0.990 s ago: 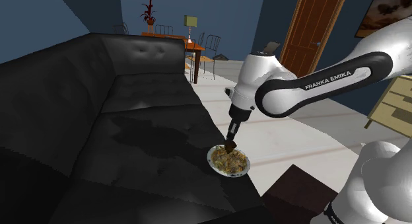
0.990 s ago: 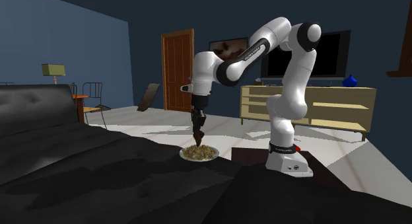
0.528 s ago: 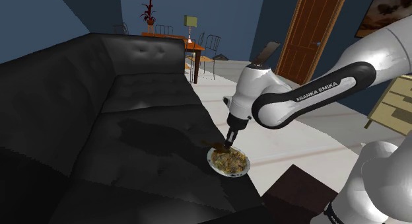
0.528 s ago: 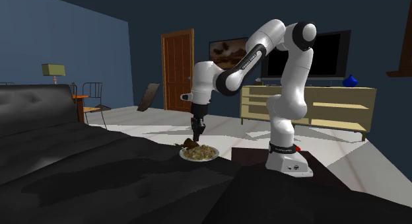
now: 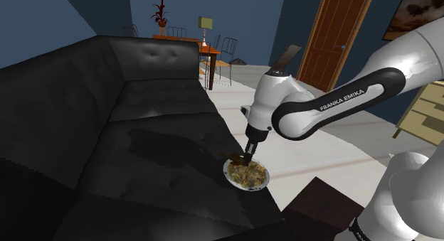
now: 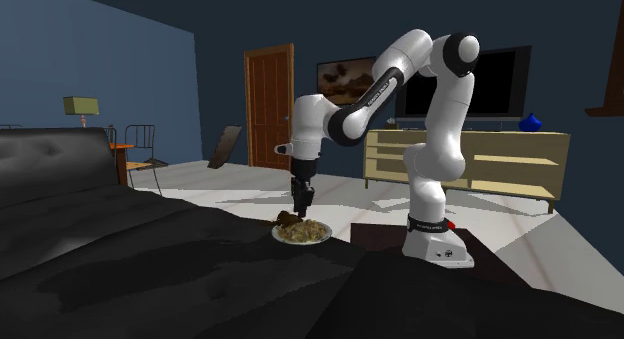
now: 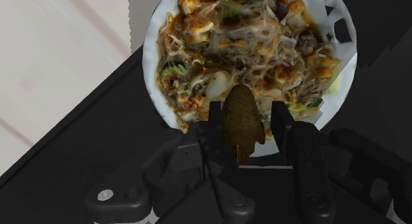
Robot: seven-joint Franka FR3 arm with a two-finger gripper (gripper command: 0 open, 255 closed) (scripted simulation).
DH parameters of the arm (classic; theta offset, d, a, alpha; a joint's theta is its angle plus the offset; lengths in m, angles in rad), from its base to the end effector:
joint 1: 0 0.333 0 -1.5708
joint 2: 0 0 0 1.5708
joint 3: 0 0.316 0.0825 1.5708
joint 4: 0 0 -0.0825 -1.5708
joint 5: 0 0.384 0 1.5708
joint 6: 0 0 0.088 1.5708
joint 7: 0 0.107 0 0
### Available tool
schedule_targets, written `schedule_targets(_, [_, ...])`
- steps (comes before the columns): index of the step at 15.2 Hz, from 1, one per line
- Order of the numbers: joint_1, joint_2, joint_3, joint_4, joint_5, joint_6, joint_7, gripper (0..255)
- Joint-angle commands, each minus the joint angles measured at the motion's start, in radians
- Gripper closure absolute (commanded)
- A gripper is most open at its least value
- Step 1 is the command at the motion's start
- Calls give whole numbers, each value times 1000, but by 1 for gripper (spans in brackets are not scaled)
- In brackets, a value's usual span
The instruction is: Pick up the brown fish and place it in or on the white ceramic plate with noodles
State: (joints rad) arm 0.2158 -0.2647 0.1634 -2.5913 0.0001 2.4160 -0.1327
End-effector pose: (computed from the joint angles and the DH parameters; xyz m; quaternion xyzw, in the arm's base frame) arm 0.4002 0.1580 0.3561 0.9668 0.2510 0.0452 0.0159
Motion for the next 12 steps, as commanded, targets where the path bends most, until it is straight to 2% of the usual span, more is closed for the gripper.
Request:
schedule_targets(1, [1, 0, 1, -3, 1, -12, 2, 0])
schedule_targets(5, [-2, 7, -2, -8, -1, 0, -3, 0])
schedule_targets(9, [7, -88, -9, 46, 16, -148, -15, 0])
schedule_targets(12, [7, -88, -9, 46, 15, -148, -15, 0])
